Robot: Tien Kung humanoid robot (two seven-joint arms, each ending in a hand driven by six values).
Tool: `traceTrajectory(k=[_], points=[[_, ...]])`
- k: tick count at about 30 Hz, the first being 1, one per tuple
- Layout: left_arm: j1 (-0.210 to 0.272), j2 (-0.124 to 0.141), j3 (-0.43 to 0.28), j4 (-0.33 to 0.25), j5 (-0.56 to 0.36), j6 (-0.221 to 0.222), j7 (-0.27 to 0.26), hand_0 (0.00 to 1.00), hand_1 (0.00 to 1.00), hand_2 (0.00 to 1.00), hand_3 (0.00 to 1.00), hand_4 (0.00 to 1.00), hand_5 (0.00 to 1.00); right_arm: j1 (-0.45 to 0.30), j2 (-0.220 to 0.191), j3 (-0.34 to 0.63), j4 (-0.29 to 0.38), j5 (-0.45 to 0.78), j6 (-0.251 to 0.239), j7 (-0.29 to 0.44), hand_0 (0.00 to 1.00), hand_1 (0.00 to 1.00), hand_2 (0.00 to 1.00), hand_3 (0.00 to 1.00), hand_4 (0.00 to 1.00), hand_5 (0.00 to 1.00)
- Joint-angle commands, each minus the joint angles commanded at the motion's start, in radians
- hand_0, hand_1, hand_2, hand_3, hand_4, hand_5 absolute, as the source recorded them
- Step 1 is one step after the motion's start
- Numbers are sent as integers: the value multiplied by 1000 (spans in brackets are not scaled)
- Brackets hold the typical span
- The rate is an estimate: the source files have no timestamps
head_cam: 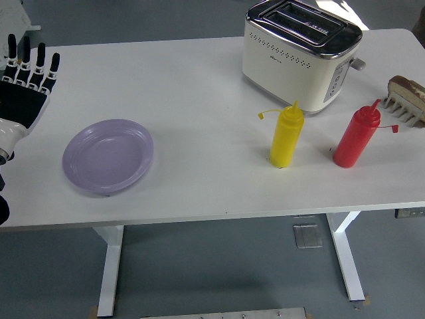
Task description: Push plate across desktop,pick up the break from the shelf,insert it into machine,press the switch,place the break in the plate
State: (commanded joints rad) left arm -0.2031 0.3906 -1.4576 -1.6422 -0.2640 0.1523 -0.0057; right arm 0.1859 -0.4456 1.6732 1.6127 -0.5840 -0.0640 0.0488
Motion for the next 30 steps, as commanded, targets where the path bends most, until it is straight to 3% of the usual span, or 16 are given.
traceTrajectory(k=[9, 14, 22, 23, 28, 29, 30], points=[[19, 2, -25, 38, 102, -11, -14, 781, 725, 676, 664, 822, 998, 23, -9, -65, -66, -292, -26, 96, 818, 764, 762, 759, 612, 21], [24, 3, -48, 62, 202, -8, -59, 783, 723, 674, 665, 823, 998, 44, -8, -92, -132, -472, -53, 129, 818, 765, 759, 762, 608, 12], [33, 12, -88, 120, 364, 3, -119, 811, 728, 677, 668, 825, 998, 75, -14, -133, -231, -754, -67, 123, 818, 766, 759, 771, 613, 7], [33, 13, -92, 131, 386, 1, -120, 867, 769, 700, 698, 824, 998, 80, -16, -140, -241, -788, -67, 117, 818, 769, 763, 780, 627, 41], [30, 18, -97, 192, 489, -19, -101, 867, 769, 700, 698, 824, 998, 110, -26, -179, -288, -960, -65, 80, 818, 769, 763, 780, 627, 41], [28, 19, -95, 202, 509, -23, -97, 921, 818, 766, 789, 828, 998, 116, -28, -186, -295, -996, -63, 73, 820, 777, 784, 814, 675, 88], [26, 19, -92, 213, 530, -28, -93, 921, 818, 766, 789, 828, 998, 122, -29, -193, -303, -1032, -59, 65, 820, 777, 784, 814, 675, 88]])
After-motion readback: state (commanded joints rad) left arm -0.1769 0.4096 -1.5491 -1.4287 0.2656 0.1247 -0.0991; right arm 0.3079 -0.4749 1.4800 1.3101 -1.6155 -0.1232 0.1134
